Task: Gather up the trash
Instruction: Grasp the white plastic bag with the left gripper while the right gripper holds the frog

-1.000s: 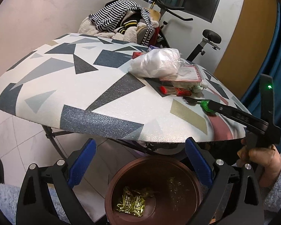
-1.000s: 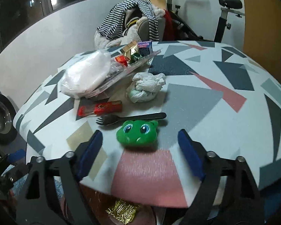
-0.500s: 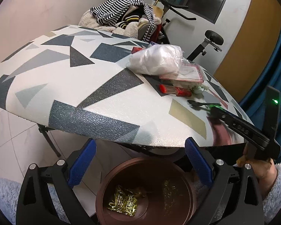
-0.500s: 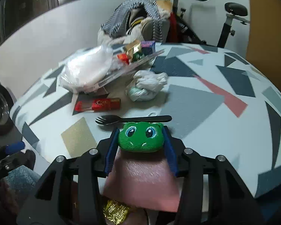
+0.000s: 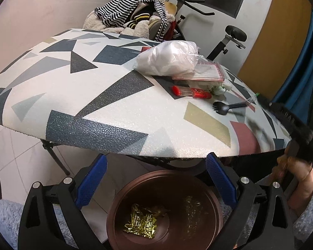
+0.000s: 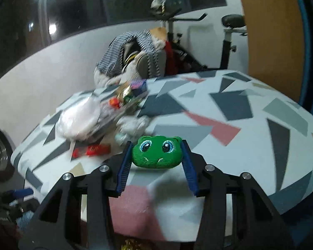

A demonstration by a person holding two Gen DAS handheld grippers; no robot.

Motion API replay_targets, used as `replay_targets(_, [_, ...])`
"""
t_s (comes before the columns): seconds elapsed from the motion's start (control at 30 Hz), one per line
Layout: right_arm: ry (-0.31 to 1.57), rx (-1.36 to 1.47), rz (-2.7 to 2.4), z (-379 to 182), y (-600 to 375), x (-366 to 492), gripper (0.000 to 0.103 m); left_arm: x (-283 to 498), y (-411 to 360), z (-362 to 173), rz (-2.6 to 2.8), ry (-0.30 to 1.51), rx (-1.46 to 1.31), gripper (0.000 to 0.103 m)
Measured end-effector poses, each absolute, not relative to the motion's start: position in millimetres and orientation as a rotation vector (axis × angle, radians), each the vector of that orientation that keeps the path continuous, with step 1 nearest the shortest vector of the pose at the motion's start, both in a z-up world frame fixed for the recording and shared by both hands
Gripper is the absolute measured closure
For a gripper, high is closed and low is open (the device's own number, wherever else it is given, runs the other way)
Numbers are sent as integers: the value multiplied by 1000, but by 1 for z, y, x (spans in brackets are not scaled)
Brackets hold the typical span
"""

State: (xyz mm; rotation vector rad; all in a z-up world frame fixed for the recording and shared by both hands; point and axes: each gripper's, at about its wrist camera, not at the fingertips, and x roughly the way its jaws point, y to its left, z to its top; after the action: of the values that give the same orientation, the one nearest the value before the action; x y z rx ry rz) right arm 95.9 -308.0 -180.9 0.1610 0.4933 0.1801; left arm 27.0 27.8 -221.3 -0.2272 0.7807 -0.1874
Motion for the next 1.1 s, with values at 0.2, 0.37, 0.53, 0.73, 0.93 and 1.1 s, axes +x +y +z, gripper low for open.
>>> replay_targets(0.2, [466,192,174,-177,-322,103,56,30,30,-211,-190,782,-235,10])
replay_targets(0.37, [464,207,206,-177,-322,108,56,50,26,-186,-220,752,-240,10])
replay_targets(0.53, [473,213,244,-180,-317,113,56,97,25,-162,-214,737,-308,10])
replay_targets(0.73, [485,220,271,-183,-315,119,56,161,28,-157,-207,772,-416,7])
replay_targets(0.93, [493,235,284,-185,-314,121,56,210,25,-158,-201,815,-393,6])
replay_targets(1.1, [512,243,294,-189,-311,122,56,231,22,-164,-188,847,-370,6])
